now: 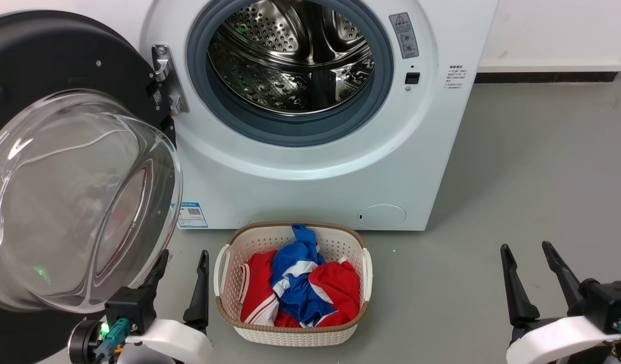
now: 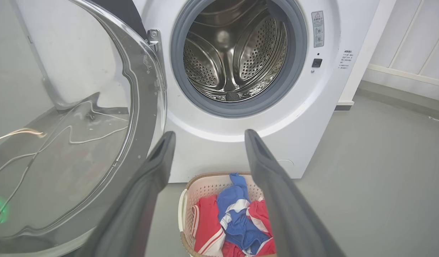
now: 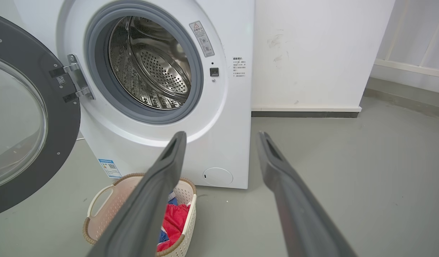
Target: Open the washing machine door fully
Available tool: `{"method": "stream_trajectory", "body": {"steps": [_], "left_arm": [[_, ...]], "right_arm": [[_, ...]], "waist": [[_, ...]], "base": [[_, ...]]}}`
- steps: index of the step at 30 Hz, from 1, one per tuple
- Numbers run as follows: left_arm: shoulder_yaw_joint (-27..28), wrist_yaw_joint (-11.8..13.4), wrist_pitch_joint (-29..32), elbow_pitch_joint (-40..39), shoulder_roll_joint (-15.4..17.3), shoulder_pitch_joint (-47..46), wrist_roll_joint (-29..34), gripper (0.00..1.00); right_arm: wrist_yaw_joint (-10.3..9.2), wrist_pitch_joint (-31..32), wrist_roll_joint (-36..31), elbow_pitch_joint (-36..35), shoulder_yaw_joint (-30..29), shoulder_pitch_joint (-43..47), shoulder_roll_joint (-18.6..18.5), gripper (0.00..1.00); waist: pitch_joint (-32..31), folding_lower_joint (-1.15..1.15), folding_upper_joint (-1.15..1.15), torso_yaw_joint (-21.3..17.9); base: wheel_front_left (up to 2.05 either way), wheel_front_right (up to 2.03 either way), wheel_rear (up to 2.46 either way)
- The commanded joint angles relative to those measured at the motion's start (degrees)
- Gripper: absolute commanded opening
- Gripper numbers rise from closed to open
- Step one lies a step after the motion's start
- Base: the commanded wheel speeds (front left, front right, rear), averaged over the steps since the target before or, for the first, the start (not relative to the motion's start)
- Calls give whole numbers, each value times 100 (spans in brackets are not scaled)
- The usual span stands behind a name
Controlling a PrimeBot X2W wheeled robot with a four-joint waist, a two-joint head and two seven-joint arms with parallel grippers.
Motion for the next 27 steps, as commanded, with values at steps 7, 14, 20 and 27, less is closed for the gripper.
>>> {"method": "stream_trajectory", "body": {"steps": [7, 14, 20, 27], "left_arm": [[9, 48, -50, 46, 28, -79, -27, 100], [-15, 60, -64, 56, 46, -80, -47, 100], [72, -45, 29, 129, -87, 29, -395, 0], [285, -208, 178, 223, -208, -33, -1058, 0]], "right_arm": [[1, -55, 25, 51, -1, -35, 4, 100], [1, -72, 43, 74, 5, 3, 4, 100], [0, -35, 513, 215, 25, -5, 1, 0], [0, 24, 1348, 394, 13, -133, -31, 0]], "waist": [[-3, 0, 0, -7], [-20, 0, 0, -26], [-16, 0, 0, -22], [-10, 0, 0, -16]], "base": [[0, 0, 0], [0, 0, 0], [0, 0, 0], [0, 0, 0]]}}
